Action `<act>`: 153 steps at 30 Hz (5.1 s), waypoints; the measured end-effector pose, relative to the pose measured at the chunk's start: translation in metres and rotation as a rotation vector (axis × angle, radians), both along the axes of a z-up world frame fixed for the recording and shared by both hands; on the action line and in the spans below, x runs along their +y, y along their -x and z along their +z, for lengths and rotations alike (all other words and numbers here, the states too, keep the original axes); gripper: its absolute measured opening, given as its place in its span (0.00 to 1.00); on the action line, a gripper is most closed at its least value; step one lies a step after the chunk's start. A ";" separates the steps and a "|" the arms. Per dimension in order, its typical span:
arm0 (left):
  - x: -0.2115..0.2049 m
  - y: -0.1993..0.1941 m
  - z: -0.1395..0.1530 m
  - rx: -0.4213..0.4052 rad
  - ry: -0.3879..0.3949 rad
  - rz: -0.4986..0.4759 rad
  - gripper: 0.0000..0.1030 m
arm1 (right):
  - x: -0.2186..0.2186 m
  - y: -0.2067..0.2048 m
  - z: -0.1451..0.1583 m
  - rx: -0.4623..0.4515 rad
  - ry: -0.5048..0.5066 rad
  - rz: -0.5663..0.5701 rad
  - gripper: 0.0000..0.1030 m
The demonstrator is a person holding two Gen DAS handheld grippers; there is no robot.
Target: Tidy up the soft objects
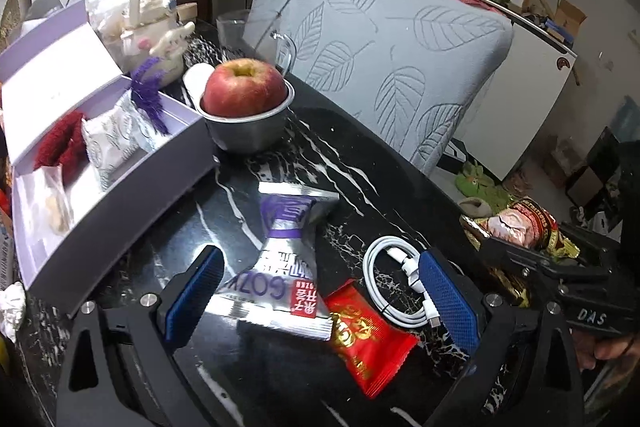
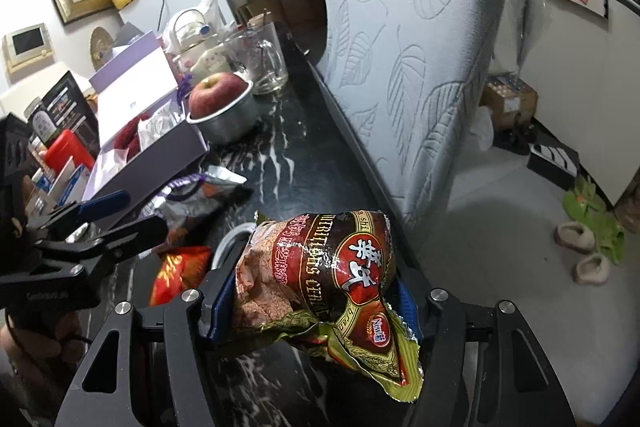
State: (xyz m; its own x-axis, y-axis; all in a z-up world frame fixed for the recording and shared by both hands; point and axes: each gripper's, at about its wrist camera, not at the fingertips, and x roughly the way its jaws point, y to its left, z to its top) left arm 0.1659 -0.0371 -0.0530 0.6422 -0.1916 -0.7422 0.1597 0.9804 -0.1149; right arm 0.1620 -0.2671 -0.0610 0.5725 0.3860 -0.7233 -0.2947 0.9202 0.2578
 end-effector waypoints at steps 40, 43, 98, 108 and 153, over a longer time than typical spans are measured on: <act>0.022 0.003 -0.035 0.107 -0.074 0.024 0.39 | 0.013 0.004 -0.027 0.070 0.006 0.075 0.62; 0.026 0.017 -0.035 0.120 -0.080 0.034 0.39 | 0.014 0.012 -0.027 0.066 0.008 0.082 0.62; 0.043 0.069 -0.036 0.131 0.046 0.084 0.38 | 0.050 0.070 -0.019 -0.013 0.061 0.193 0.53; 0.063 0.097 -0.022 0.080 0.049 0.128 0.38 | 0.080 0.097 -0.010 -0.037 0.024 0.275 0.53; 0.179 0.088 0.128 -0.345 0.011 0.249 0.38 | 0.216 0.034 0.127 -0.300 -0.094 0.454 0.53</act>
